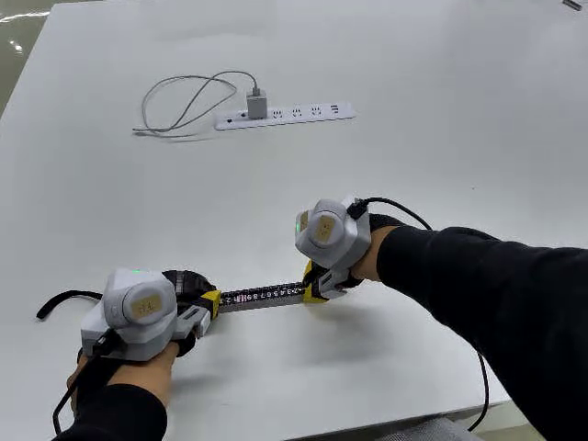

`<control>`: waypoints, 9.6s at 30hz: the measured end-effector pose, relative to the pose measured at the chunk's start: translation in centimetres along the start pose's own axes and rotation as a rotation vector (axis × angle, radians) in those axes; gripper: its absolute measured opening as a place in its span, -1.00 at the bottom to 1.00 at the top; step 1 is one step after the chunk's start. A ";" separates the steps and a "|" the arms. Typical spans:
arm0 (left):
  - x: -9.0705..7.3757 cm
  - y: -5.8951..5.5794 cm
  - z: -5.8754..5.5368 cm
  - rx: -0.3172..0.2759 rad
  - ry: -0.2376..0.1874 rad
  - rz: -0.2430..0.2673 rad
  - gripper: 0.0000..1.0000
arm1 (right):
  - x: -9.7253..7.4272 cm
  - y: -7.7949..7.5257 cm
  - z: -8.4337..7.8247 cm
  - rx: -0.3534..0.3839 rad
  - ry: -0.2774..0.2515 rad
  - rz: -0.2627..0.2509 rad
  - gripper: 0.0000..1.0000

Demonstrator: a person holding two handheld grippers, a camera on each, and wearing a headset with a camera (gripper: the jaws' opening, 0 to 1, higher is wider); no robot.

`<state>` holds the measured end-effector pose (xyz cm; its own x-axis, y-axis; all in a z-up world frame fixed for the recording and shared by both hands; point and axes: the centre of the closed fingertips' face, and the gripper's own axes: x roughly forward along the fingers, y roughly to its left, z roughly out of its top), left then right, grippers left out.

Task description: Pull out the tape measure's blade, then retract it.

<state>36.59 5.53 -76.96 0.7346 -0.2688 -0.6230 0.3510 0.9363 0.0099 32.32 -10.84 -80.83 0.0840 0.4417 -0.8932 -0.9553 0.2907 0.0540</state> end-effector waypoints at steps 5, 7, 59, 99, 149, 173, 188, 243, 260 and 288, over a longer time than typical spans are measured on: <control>0.0 0.0 0.0 -0.003 0.003 0.000 0.12 | 0.0 0.1 0.1 0.001 -0.004 0.003 -0.81; 0.0 0.0 0.0 -0.003 0.003 -0.001 0.11 | 0.1 0.1 0.2 -0.002 -0.008 0.005 -0.81; 0.0 0.1 0.0 -0.018 -0.007 -0.008 0.12 | 1.5 0.5 3.2 -0.013 -0.091 0.013 -0.81; -0.1 0.1 0.0 -0.019 -0.007 -0.011 0.12 | 1.9 0.6 4.0 0.002 -0.102 0.020 -0.81; -0.3 0.2 0.1 -0.050 -0.010 -0.032 0.13 | 3.2 1.2 6.8 0.013 -0.160 0.029 -0.80; -0.2 0.3 0.0 -0.056 -0.005 -0.033 0.13 | 3.6 1.3 7.6 0.039 -0.171 0.035 -0.80; -0.2 0.3 0.0 -0.057 -0.006 -0.039 0.12 | 4.2 1.7 8.8 0.010 -0.188 0.039 -0.79; -0.2 0.3 0.0 -0.063 -0.008 -0.045 0.15 | 5.4 1.9 11.2 -0.023 -0.212 0.046 -0.78; -0.3 0.2 0.1 -0.063 -0.025 -0.061 0.19 | 5.3 1.4 11.3 -0.097 -0.208 -0.005 -0.57; -1.5 2.4 1.4 0.001 -0.007 -0.287 0.98 | -0.1 1.3 7.7 0.078 -0.252 -0.072 -0.28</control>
<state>37.14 7.89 -74.95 0.6092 -0.5239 -0.5953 0.5455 0.8217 -0.1649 33.27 -4.00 -77.25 0.2282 0.6120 -0.7572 -0.9202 0.3896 0.0375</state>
